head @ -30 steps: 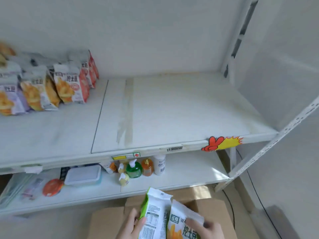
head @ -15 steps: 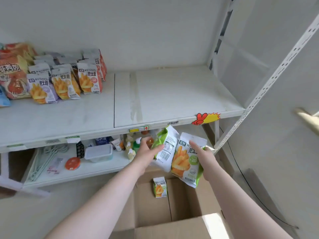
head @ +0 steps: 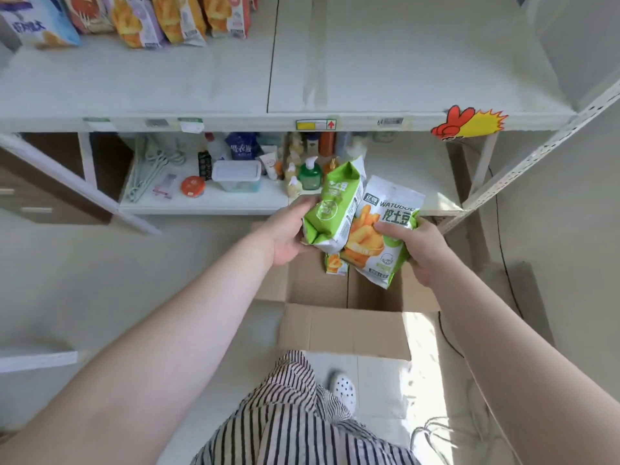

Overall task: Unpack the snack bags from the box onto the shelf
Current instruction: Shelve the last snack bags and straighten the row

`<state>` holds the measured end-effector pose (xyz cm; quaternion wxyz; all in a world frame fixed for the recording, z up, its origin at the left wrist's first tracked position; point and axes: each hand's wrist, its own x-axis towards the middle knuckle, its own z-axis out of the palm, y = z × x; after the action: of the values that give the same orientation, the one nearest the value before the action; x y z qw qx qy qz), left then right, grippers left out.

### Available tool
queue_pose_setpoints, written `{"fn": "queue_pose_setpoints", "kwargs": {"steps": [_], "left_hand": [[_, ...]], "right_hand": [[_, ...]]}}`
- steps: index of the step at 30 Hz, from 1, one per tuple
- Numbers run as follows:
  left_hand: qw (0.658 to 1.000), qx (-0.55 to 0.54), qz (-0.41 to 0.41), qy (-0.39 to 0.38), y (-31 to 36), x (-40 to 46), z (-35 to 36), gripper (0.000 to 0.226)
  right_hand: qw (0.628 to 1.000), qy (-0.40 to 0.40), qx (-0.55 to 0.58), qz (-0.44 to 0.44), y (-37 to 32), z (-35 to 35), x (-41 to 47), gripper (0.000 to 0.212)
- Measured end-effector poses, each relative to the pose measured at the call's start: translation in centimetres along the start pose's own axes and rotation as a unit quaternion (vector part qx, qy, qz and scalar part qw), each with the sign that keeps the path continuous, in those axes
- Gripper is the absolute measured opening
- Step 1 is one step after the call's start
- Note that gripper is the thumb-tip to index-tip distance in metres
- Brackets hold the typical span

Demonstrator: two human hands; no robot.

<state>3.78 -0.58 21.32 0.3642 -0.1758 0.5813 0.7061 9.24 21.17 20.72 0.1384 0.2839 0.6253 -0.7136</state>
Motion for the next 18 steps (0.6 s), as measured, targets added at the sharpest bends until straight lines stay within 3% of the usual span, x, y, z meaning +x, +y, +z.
{"fn": "queue_pose_setpoints", "kwargs": {"steps": [2, 8, 11, 14, 17, 18], "left_hand": [[1.000, 0.005, 0.010, 0.013, -1.4, -1.4, -1.6, 0.043], [0.999, 0.003, -0.021, -0.049, -3.3, -5.9, -8.6, 0.092], [0.998, 0.004, -0.020, -0.058, -3.5, -7.6, -12.8, 0.071], [0.999, 0.008, -0.013, -0.046, -3.7, -9.0, -18.0, 0.081], [1.000, -0.004, -0.009, -0.008, -3.9, -11.1, -24.6, 0.048], [1.000, -0.012, -0.005, 0.009, -3.9, -11.7, -26.8, 0.057]], "right_hand": [[1.000, -0.020, 0.001, -0.003, 0.9, 1.4, -0.9, 0.027], [0.998, -0.057, 0.011, 0.001, 2.2, 8.7, -3.3, 0.028], [0.997, -0.070, 0.001, 0.007, 3.0, 13.3, -4.2, 0.037], [0.997, -0.073, -0.005, 0.008, 4.8, 18.7, -4.8, 0.051], [0.994, -0.106, -0.018, 0.016, 7.0, 25.3, -6.0, 0.070], [0.992, -0.123, -0.021, 0.019, 7.6, 27.6, -6.5, 0.078]]}}
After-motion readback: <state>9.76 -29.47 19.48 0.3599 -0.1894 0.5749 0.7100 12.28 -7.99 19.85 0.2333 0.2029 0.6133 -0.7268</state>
